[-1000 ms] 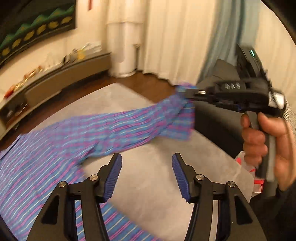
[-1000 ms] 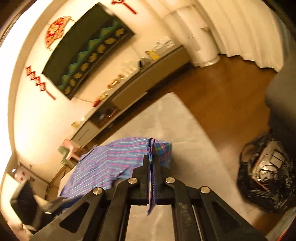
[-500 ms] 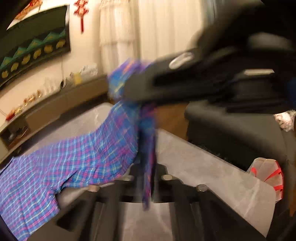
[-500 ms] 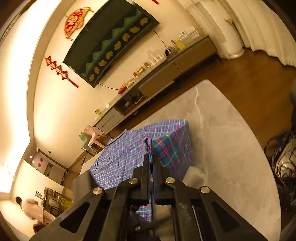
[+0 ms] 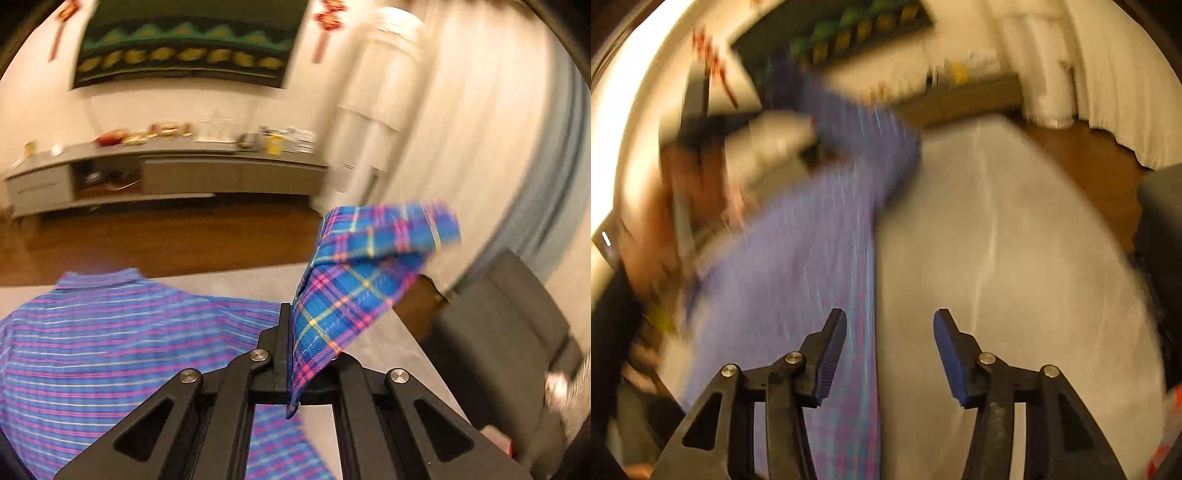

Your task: Fold clothes

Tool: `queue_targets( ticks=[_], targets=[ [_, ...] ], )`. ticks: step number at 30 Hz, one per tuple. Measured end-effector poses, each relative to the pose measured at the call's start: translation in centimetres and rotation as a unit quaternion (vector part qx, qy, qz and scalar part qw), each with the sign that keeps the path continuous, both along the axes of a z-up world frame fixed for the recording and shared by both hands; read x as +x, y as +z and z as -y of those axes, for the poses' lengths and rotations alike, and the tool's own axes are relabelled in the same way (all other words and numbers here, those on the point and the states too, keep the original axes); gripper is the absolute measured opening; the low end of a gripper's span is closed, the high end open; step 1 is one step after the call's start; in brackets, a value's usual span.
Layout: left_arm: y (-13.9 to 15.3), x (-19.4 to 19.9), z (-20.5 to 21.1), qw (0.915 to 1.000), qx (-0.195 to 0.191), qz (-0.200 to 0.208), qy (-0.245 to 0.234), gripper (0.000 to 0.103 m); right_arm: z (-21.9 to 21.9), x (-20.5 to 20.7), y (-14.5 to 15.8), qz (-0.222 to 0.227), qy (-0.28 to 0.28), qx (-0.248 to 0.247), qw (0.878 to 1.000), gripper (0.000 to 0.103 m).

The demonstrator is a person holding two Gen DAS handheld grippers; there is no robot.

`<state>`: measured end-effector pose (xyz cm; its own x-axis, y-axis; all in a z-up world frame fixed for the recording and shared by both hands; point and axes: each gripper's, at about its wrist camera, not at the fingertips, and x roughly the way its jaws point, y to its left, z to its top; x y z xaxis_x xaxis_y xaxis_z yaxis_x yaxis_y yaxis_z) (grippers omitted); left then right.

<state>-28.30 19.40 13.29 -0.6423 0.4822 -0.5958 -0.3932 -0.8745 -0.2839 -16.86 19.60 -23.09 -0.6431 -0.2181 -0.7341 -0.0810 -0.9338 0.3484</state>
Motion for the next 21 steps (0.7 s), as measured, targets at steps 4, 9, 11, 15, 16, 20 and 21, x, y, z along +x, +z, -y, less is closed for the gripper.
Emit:
queue_targets(
  ticks=[4,9,11,15,16,20,21],
  targets=[
    [1.0,-0.8,2.6,0.9998,-0.001,-0.011,0.015,0.000,5.1,3.7,-4.1,0.060,0.019,0.073,0.995,0.052],
    [3.1,-1.5,5.4,0.9990,0.010,-0.030,0.032,0.000,8.0,4.6,-3.1,0.056,0.043,0.157,0.985,0.003],
    [4.3,-1.8,7.6,0.9979,0.018,-0.041,0.046,0.000,9.4,5.2,-1.3,0.031,0.049,0.185,0.981,0.003],
    [6.1,-2.4,15.5,0.9926,0.027,-0.054,0.105,0.000,15.4,7.0,4.5,-0.041,0.099,0.210,0.972,0.003],
    [6.2,-2.5,17.5,0.9910,0.029,-0.053,0.119,0.000,17.4,7.5,5.8,-0.058,0.121,0.211,0.968,0.003],
    [4.1,-3.0,25.2,0.9825,0.024,-0.039,0.180,0.000,24.5,8.1,7.7,-0.083,0.206,0.203,0.954,0.003],
    [3.1,-3.1,26.6,0.9808,0.019,-0.034,0.191,0.000,25.6,7.9,7.0,-0.074,0.218,0.201,0.952,0.003]
  ],
)
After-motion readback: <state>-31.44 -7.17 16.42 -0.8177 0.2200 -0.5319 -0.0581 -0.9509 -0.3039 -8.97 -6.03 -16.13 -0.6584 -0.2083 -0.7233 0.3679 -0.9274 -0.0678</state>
